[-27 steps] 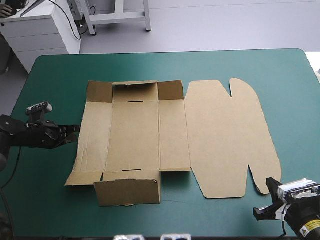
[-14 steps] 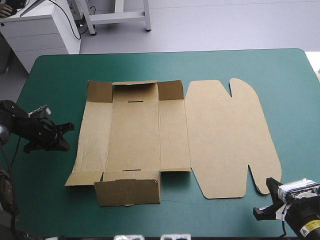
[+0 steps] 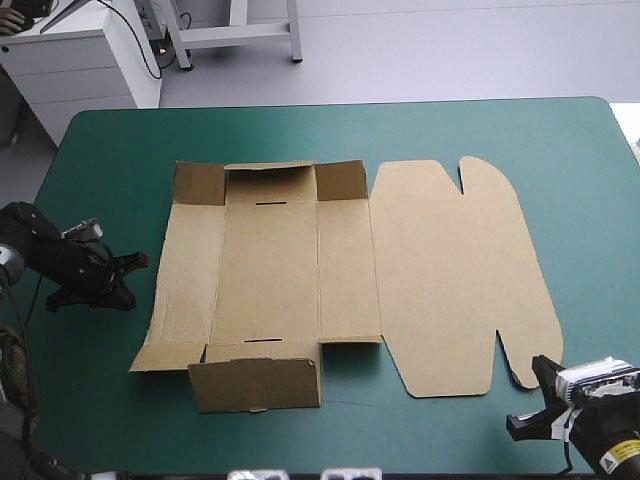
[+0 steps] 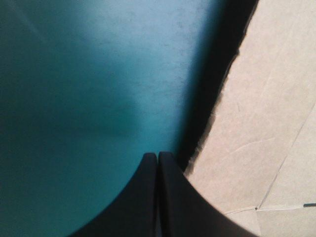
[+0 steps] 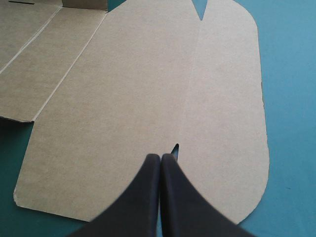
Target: Fold the box
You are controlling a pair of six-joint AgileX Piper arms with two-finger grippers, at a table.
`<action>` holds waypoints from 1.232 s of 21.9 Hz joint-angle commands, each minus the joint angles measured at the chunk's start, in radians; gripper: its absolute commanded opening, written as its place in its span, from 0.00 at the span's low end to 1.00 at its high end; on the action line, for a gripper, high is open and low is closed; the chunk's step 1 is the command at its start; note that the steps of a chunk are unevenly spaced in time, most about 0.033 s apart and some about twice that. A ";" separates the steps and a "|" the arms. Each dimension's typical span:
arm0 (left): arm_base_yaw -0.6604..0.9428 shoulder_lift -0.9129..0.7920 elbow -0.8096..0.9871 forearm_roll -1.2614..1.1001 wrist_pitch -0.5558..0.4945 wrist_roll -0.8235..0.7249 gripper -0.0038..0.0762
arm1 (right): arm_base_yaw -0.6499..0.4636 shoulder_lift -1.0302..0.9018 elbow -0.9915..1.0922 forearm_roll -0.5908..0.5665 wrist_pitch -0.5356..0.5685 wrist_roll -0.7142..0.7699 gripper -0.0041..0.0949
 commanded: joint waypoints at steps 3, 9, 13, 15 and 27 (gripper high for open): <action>0.001 -0.037 -0.028 -0.034 -0.006 0.004 0.05 | -0.004 0.016 -0.023 -0.005 -0.071 -0.003 0.02; 0.001 -0.037 -0.028 -0.036 -0.004 0.004 0.38 | -0.004 0.016 -0.023 -0.005 -0.071 -0.003 0.02; 0.001 -0.019 -0.028 -0.098 -0.022 0.004 0.67 | -0.004 0.016 -0.023 -0.005 -0.071 -0.003 0.02; 0.001 0.005 -0.026 -0.120 -0.018 0.004 0.68 | -0.004 0.016 -0.023 -0.005 -0.071 -0.003 0.02; -0.132 0.117 -0.018 -0.233 -0.015 0.002 0.68 | -0.004 0.016 -0.023 -0.005 -0.071 -0.003 0.02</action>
